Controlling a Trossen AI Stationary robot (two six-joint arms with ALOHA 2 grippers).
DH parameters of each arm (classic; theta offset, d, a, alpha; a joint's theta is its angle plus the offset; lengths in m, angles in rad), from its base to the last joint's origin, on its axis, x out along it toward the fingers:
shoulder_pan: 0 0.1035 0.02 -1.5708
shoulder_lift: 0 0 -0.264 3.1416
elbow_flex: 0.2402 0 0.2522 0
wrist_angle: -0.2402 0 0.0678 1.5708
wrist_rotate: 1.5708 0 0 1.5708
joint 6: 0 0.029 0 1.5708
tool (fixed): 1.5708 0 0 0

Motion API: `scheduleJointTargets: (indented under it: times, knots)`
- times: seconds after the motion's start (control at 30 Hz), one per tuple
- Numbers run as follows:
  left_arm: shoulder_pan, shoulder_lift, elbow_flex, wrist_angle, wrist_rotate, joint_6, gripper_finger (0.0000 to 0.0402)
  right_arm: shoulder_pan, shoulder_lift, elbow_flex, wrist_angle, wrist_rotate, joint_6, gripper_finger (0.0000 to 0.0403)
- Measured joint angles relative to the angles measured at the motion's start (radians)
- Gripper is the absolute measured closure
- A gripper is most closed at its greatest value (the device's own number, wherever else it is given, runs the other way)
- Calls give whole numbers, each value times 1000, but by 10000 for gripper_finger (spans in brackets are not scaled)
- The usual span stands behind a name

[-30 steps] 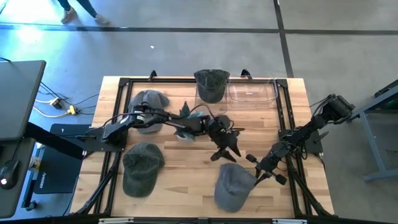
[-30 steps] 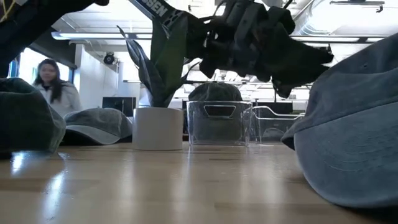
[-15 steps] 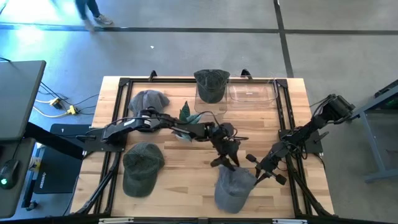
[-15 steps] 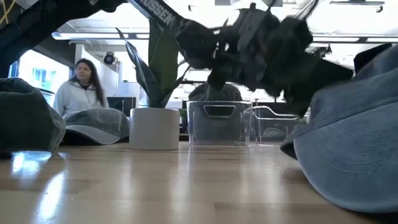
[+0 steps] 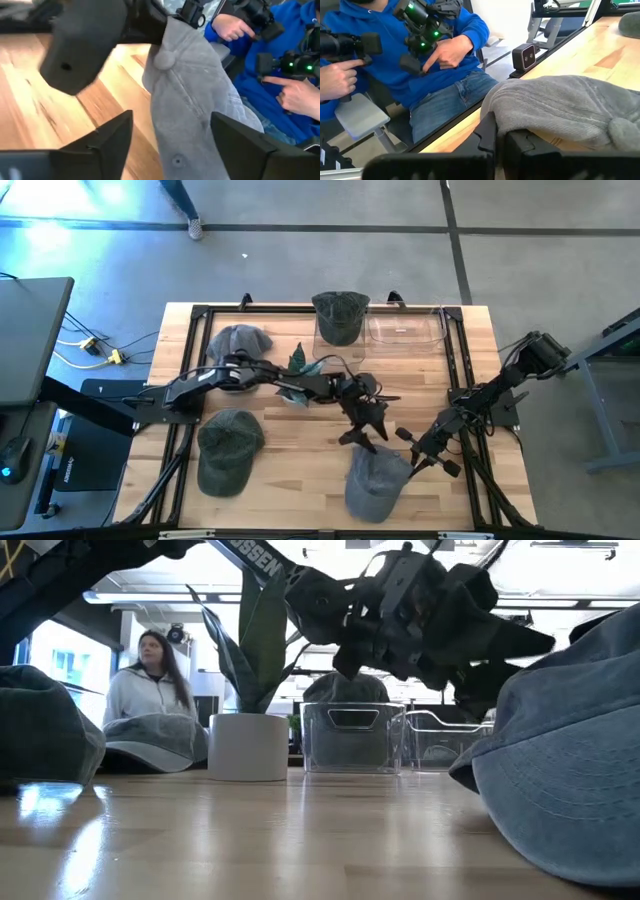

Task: Pick & Place hat
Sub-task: Put the bottom gray cap into the right transparent bin

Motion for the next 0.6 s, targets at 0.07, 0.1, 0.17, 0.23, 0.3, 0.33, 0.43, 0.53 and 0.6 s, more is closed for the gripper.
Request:
scheduleJointTargets:
  times: [0.07, 0.1, 0.17, 0.23, 0.3, 0.33, 0.43, 0.53, 0.6]
  knots:
    - [-3, -6, 1, 3, 3, 27, 112, 0, 0, 0, -4, -2, 0, 400]
    - [-10, -6, 1, 2, 9, 32, 107, 0, 0, 0, -6, -3, 0, 400]
    - [-23, -5, 0, -6, 28, 31, 102, 0, 0, 0, -6, -3, 0, 397]
    - [-36, -5, 0, -9, 32, 28, 102, 0, 0, 0, -6, -4, 0, 395]
    - [-49, -5, 0, -18, 15, 28, 102, 0, 0, 0, -8, -4, 0, 396]
    - [-55, -5, 0, -23, 3, 28, 102, 0, 0, 0, -9, -4, 0, 397]
    - [-70, -5, 0, -28, -27, 28, 102, 0, 0, 0, -9, -4, 0, 400]
    - [-76, -5, 0, -52, -51, 15, 102, 0, 0, 0, -8, -4, 0, 396]
    - [-76, -5, 0, -70, -75, 3, 101, 0, 0, 0, 1, 7, 0, 395]
